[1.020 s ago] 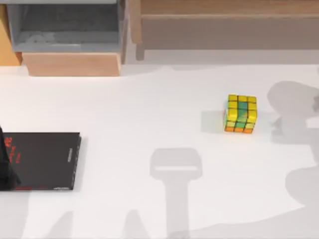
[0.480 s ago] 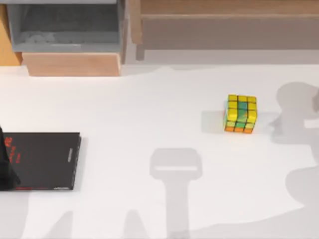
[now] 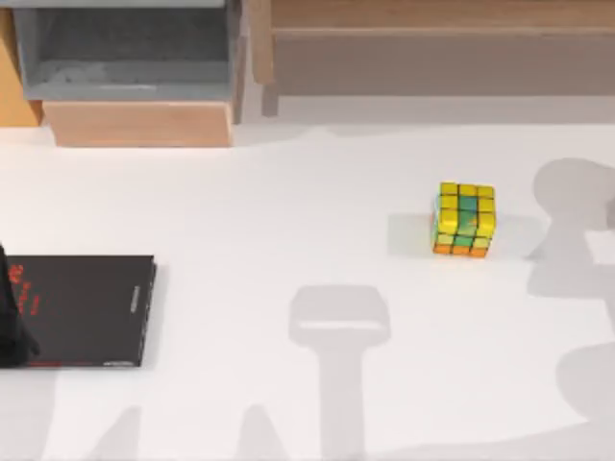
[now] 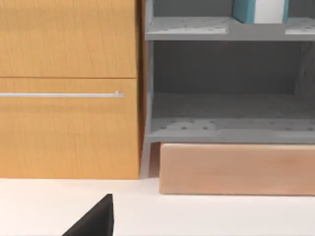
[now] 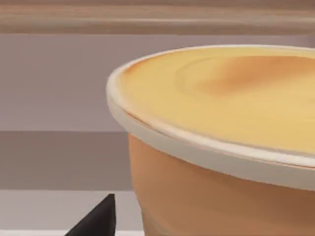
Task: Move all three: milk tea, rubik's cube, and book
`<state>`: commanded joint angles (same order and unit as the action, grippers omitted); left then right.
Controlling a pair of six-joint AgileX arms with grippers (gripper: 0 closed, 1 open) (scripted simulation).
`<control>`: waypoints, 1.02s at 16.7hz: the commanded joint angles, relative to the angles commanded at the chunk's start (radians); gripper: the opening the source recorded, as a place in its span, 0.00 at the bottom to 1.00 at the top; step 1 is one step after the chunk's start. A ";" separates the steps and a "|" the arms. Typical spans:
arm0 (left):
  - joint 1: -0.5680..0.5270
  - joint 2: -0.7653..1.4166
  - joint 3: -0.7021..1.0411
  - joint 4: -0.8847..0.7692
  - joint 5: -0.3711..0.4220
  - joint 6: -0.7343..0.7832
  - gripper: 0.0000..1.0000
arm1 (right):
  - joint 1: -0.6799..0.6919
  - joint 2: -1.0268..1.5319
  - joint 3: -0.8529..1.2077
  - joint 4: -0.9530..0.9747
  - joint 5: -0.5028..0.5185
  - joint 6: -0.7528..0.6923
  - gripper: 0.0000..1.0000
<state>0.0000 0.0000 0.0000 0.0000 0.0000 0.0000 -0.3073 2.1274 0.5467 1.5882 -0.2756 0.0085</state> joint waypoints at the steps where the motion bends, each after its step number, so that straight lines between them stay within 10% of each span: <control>1: 0.000 0.000 0.000 0.000 0.000 0.000 1.00 | -0.005 -0.007 -0.019 0.014 -0.004 0.000 1.00; 17: 0.000 0.000 0.000 0.000 0.000 0.000 1.00 | -0.024 -0.314 -0.105 -0.207 -0.031 0.003 1.00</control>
<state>0.0000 0.0000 0.0000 0.0000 0.0000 0.0000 -0.3313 1.8131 0.4417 1.3816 -0.3068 0.0112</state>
